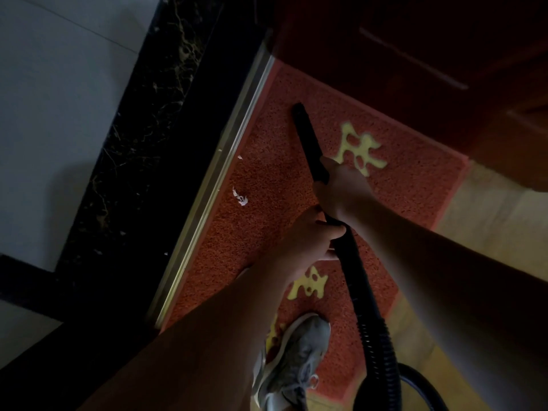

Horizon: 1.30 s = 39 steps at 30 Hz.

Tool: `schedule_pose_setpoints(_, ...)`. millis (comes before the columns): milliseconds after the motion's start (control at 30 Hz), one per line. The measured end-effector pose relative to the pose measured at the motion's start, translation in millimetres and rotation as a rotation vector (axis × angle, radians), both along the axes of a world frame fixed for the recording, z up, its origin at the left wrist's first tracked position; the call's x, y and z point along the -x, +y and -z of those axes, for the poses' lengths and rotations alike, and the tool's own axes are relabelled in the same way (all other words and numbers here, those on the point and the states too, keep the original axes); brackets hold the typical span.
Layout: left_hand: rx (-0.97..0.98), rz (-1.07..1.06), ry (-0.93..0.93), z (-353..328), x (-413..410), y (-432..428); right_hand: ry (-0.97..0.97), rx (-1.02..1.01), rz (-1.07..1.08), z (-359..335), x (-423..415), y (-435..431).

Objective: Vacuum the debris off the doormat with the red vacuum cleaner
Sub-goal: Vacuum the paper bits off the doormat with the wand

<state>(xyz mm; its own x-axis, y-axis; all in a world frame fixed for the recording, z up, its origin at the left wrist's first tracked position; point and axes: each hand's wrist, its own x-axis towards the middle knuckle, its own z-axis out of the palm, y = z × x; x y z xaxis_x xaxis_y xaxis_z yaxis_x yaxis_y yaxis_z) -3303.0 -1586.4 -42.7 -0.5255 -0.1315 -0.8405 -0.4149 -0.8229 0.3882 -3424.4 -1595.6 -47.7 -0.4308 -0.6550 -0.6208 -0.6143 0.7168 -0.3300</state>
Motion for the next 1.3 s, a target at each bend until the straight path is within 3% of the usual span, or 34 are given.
schedule_pose_setpoints(467, -0.051, -0.087, -0.093, 7, -57, 25, -0.053, -0.065, -0.146, -4, -66, 11)
schedule_pose_setpoints(1300, -0.080, -0.224, -0.111, -1, -112, 55, -0.211, -0.098, -0.223, -3, -125, 30)
